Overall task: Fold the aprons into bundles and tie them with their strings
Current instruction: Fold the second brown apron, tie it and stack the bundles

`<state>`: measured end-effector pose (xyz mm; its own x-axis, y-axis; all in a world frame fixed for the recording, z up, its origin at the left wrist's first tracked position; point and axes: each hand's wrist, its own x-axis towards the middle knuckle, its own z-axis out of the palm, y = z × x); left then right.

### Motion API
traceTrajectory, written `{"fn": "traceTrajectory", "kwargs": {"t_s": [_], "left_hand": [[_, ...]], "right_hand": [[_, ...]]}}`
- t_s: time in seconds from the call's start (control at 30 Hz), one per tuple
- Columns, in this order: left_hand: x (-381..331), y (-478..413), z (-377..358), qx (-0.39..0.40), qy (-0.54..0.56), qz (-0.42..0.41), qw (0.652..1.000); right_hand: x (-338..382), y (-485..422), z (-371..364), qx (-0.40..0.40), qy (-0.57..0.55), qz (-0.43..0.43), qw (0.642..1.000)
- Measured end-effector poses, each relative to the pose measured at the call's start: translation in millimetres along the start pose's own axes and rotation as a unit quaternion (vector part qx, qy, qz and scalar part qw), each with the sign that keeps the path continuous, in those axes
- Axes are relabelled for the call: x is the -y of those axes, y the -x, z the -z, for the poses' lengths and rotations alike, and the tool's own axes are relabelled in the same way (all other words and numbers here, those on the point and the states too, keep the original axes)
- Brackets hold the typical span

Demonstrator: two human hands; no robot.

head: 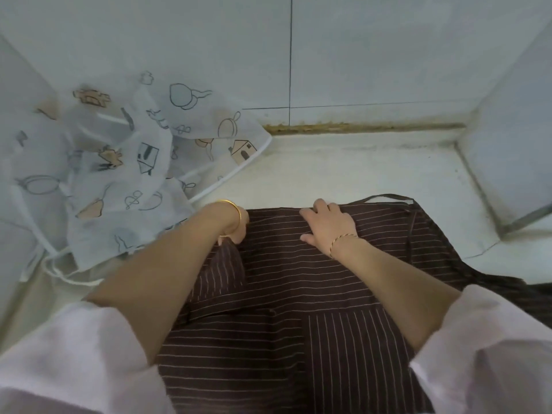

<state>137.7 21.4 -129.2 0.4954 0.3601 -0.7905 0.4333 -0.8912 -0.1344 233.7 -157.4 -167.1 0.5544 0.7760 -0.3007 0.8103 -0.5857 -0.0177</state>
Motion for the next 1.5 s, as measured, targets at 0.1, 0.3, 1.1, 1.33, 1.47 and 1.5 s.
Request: {"fn": "traceTrajectory", "kwargs": {"t_s": [0.1, 0.3, 1.1, 1.33, 1.47, 1.5], "left_hand": [[18.8, -0.5, 8.3, -0.091, 0.008, 0.028, 0.995], [26.0, -17.8, -10.6, -0.207, 0.043, 0.045, 0.976], [-145.1, -18.0, -9.5, -0.303, 0.06, -0.182, 0.934], [-164.6, -17.9, 18.1, -0.23, 0.038, -0.125, 0.964], [-194.2, -37.1, 48.6, -0.298, 0.24, -0.113, 0.917], [-204.4, -40.8, 53.9, -0.299, 0.26, -0.108, 0.912]], "right_hand": [[-0.3, -9.3, 11.1, -0.018, 0.034, 0.015, 0.999], [-11.3, -24.6, 20.8, -0.035, 0.018, -0.006, 0.999], [-90.9, 92.4, -3.8, -0.107, -0.123, -0.33, 0.93], [-111.5, 111.9, -23.3, 0.037, -0.214, -0.309, 0.926], [-128.7, 111.7, -5.7, 0.065, -0.468, -0.367, 0.801], [-135.1, 113.5, 0.4, 0.089, -0.538, -0.378, 0.748]]}}
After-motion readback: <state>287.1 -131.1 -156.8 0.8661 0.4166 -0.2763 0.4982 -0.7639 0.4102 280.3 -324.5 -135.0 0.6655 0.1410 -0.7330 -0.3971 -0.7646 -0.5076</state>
